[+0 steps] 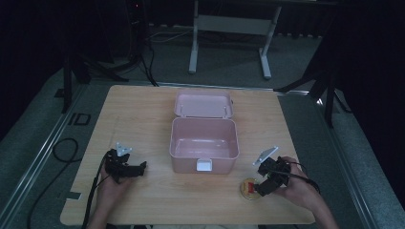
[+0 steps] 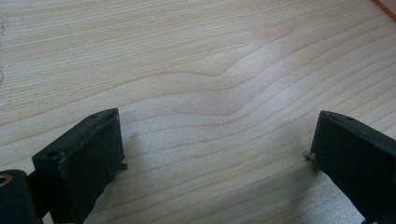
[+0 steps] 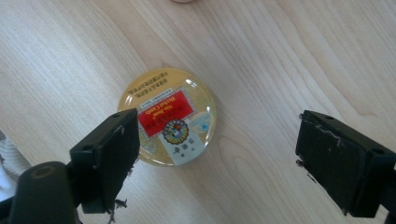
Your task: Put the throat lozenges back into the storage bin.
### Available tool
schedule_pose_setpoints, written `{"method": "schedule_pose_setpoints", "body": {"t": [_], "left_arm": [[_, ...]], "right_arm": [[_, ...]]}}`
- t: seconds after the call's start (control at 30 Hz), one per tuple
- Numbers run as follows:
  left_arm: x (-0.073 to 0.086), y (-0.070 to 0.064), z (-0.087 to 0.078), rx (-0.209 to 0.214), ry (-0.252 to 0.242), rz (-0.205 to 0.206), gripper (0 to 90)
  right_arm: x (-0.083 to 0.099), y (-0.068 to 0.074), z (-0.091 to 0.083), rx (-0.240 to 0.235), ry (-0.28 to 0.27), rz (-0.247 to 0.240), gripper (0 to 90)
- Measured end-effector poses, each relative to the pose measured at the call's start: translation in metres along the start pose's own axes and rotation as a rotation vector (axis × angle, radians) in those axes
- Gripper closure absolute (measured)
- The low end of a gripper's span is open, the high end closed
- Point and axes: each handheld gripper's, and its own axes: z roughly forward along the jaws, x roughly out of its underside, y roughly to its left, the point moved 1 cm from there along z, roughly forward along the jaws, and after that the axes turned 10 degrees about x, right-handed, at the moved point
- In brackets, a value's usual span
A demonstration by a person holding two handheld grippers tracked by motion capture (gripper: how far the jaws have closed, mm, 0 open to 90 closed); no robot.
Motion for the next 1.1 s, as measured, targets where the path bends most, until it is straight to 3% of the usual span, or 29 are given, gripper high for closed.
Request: {"method": "schedule_pose_setpoints", "body": {"t": [1.1], "left_arm": [[0.0, 0.0, 0.0, 0.0, 0.001, 0.001, 3.0]], "right_arm": [[-0.006, 0.023, 0.029, -0.07, 0.086, -0.067, 13.0]]}}
